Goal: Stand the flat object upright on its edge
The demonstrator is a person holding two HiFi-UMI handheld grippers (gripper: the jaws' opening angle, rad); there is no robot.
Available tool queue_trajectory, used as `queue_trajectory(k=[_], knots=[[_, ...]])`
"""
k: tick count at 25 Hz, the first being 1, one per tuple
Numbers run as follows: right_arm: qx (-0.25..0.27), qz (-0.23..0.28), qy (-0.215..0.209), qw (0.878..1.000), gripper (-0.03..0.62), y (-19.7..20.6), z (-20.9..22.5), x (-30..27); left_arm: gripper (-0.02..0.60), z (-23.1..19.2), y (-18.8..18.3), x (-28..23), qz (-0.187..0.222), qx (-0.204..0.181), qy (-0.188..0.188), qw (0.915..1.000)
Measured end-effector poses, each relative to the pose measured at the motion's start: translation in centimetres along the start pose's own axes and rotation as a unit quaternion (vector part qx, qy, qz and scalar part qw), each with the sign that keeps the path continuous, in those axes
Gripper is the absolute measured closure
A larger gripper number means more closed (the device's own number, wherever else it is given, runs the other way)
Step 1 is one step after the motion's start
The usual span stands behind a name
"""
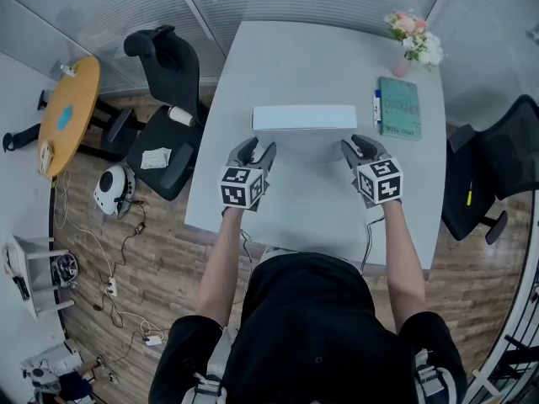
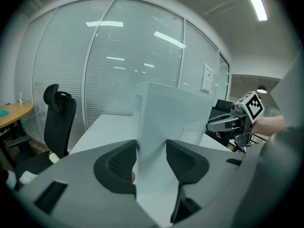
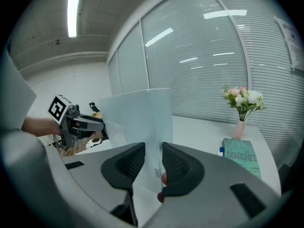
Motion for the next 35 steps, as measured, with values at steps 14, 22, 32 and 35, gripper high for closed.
queue_trajectory(k=[14,22,32,35], knots=[[-0.007,0.003,-0.003,1.000,0.479,0.5,0.0,1.7,0.376,1.0,0.6,1.6,0.003,0.014,-0.022,0.9997],[-0.005,0.022,-0.016,1.000,0.494,1.0,-0.7,3.9,0.398,3.8,0.7,3.6,0.034,0.023,-0.031,0.9987],[0.001,0.038,-0.010,0.999,0.574,3.0,-2.8,6.9,0.483,8.4,2.2,5.2,0.056,0.036,-0.041,0.9970],[0.002,0.040,-0.015,0.999,0.576,3.6,-3.5,7.5,0.500,9.4,2.4,5.9,0.060,0.031,-0.039,0.9969]])
Point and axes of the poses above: the fingertips, and each gripper's own axes: x backward along the fingers, z to its right, y out of its underside, the point moved 10 cm from there along x, backward along the fingers, and after that the axes turned 1 degree about -z, right-handed, at the moved point
